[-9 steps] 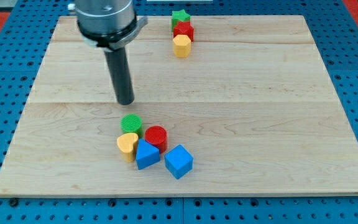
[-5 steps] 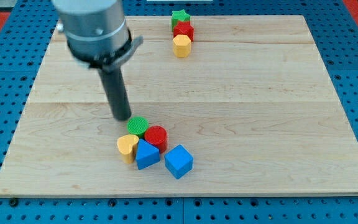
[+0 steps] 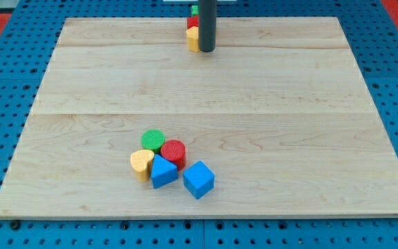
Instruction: Separate the red star and green star
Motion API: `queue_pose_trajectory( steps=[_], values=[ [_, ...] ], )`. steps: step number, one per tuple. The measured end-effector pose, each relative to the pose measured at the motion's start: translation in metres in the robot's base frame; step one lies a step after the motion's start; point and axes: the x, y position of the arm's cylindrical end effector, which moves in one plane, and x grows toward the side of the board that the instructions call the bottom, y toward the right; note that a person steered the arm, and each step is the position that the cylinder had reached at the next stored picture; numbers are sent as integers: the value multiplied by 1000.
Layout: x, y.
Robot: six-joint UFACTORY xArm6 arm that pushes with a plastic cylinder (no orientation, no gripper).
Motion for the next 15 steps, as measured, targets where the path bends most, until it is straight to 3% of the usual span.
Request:
queue_pose_trajectory(
  steps=[2, 3, 4, 6, 8, 10, 11, 12, 13, 15],
  values=[
    [8, 16],
    [-22, 105],
    [-85, 129],
    [-88, 118],
    [-85, 22],
    [1, -20],
    [28, 34],
    [-39, 82],
    [-87, 66],
    [-87, 42]
  ],
)
